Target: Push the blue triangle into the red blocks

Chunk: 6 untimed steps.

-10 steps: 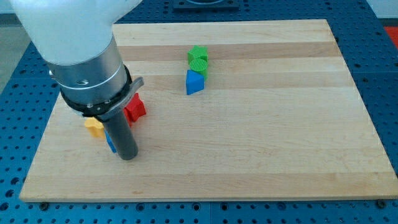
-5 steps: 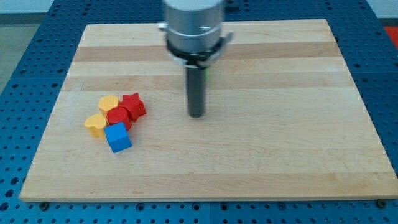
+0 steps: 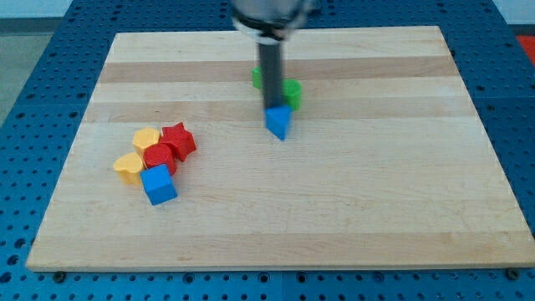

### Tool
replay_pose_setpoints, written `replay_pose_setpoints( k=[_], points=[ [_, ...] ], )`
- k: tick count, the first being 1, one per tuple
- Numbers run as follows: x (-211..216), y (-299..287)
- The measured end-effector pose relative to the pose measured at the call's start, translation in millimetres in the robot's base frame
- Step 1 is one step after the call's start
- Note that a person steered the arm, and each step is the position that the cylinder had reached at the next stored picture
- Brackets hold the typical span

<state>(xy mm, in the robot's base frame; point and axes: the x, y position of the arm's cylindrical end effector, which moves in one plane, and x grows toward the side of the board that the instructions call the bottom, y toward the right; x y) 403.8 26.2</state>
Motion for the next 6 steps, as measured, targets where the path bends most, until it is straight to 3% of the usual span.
replay_pose_setpoints(
  k=[1,2,4,5,6],
  points=[
    [49,57],
    [67,58],
    [6,75],
    [-4,46],
    [36,-29]
  ],
)
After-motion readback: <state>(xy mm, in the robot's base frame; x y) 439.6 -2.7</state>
